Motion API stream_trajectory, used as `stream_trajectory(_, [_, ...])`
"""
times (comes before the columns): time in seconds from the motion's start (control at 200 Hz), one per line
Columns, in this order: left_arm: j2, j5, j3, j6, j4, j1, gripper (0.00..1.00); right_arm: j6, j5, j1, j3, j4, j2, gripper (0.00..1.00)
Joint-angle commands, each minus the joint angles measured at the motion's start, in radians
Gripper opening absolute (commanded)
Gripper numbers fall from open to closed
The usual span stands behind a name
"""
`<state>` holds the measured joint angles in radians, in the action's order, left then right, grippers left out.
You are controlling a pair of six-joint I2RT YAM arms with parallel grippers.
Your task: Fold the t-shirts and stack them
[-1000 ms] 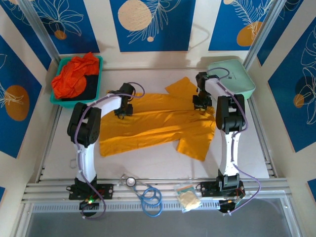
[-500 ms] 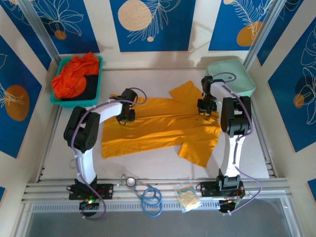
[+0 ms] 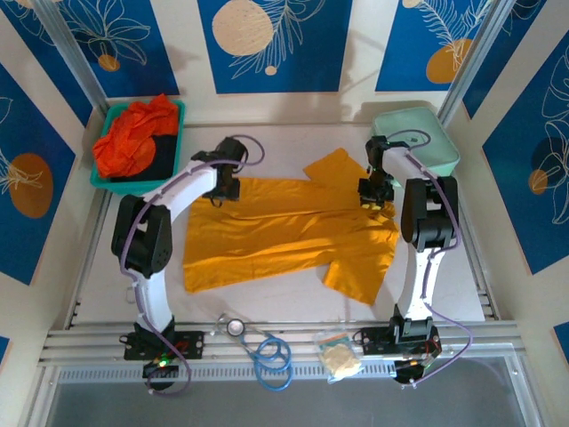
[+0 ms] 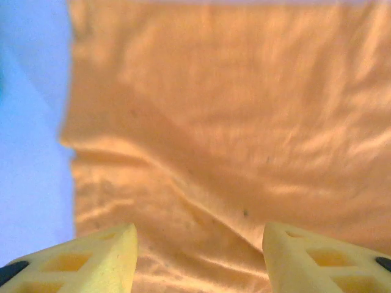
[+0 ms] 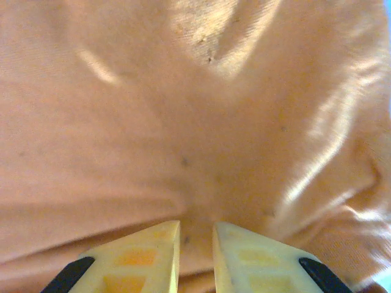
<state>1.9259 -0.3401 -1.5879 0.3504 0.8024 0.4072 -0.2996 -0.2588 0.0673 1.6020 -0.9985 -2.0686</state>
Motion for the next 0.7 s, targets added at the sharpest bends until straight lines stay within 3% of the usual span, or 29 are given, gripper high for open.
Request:
stream_trajectory(0.0, [0.029,-0.074,-0.126,-0.059,0.121,-0.054,0.58,-0.012,0.005,-0.009,0.012,-0.056,0.103,0.24])
stream_trajectory(0.205, [0.213,-0.006,-0.321,-0.120,0.167,-0.154,0.54,-0.026,0.036,-0.012,-0.047,-0.046,0.223,0.24])
stream_trajectory(0.365, [0.291,0.050,-0.389,-0.138,0.148,-0.186,0.52,-0.034,0.186,-0.009,-0.086,0.025,0.244,0.23])
stream_trajectory(0.695, [0.226,0.084,-0.374,-0.117,0.113,-0.186,0.52,-0.063,0.365,0.053,0.207,0.070,-0.144,0.19])
